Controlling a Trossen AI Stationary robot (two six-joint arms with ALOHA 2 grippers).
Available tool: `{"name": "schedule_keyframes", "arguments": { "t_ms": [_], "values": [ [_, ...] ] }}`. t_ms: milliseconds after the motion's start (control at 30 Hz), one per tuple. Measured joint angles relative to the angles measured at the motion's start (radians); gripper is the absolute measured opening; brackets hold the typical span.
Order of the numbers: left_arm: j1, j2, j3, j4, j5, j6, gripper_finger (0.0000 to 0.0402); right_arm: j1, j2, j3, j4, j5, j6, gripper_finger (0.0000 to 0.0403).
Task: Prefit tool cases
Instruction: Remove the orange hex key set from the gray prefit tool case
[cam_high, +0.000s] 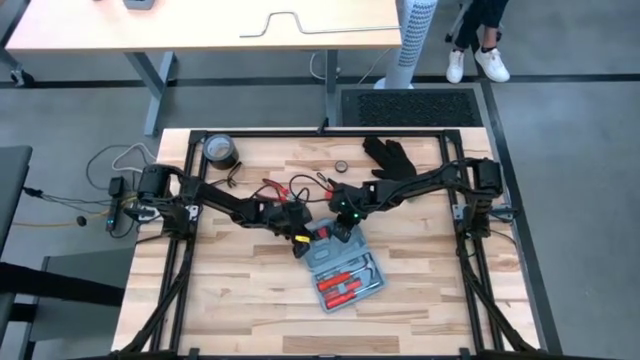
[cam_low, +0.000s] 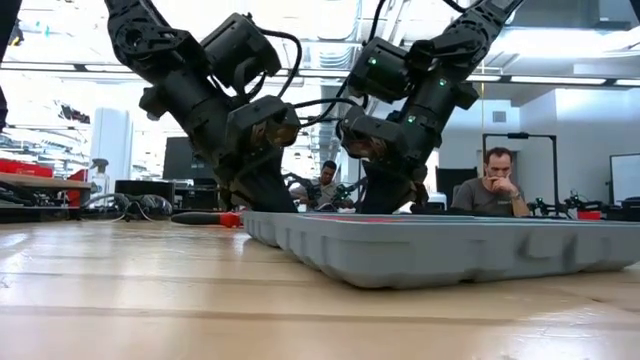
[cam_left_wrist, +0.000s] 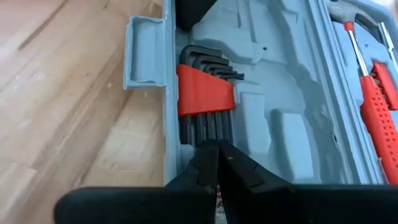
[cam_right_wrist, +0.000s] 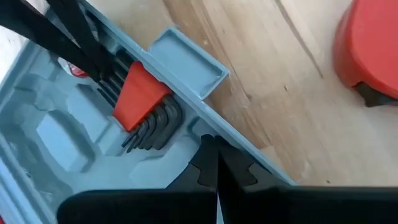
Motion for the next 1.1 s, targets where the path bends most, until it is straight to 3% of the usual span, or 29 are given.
{"name": "schedule_keyframes", "arguments": {
  "t_ms": [233, 533, 833, 1100],
  "values": [
    [-0.015, -0.117, 0.001, -0.077, -0.011, 0.019, 0.0000, -0.005, 0.009, 0.002, 0.007, -0.010, 0.000, 0.0000],
    [-0.031, -0.104, -0.001, -0.217, -0.025, -0.031, 0.0000, -0.006, 0.011, 0.001, 0.020, -0.035, -0.002, 0.0000],
    [0.002, -0.018, 0.004, -0.132, -0.001, -0.041, 0.0000, -0.006, 0.010, 0.000, 0.003, -0.043, -0.017, 0.0000],
    [0.065, -0.013, 0.003, -0.108, 0.025, 0.017, 0.0000, -0.008, 0.010, 0.000, -0.002, -0.035, -0.036, 0.0000]
  ]
}}
